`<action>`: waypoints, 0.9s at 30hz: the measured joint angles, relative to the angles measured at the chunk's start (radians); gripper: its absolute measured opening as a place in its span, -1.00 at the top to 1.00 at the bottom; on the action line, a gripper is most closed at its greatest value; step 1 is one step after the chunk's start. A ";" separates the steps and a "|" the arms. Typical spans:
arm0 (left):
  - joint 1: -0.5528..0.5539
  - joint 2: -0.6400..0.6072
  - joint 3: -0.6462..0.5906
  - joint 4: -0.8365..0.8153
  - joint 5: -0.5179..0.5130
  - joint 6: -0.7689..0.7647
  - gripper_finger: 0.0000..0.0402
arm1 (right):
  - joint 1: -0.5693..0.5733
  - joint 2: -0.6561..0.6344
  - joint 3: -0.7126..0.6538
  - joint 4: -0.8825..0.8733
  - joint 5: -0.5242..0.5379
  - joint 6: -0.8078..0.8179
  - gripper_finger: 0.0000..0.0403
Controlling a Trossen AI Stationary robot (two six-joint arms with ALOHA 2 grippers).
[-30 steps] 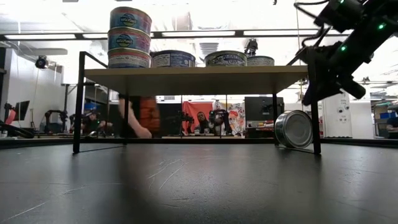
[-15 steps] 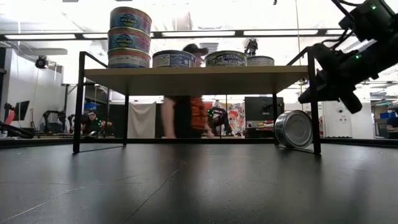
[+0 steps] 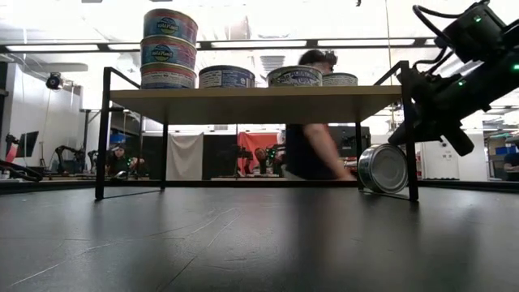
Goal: Stack canned seafood by type on shelf
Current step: Stack the green tuna can on the green tuna can
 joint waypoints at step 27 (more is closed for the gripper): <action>0.023 -0.005 0.000 -0.011 0.010 -0.004 0.69 | 0.003 0.146 0.016 0.046 0.109 -0.034 0.94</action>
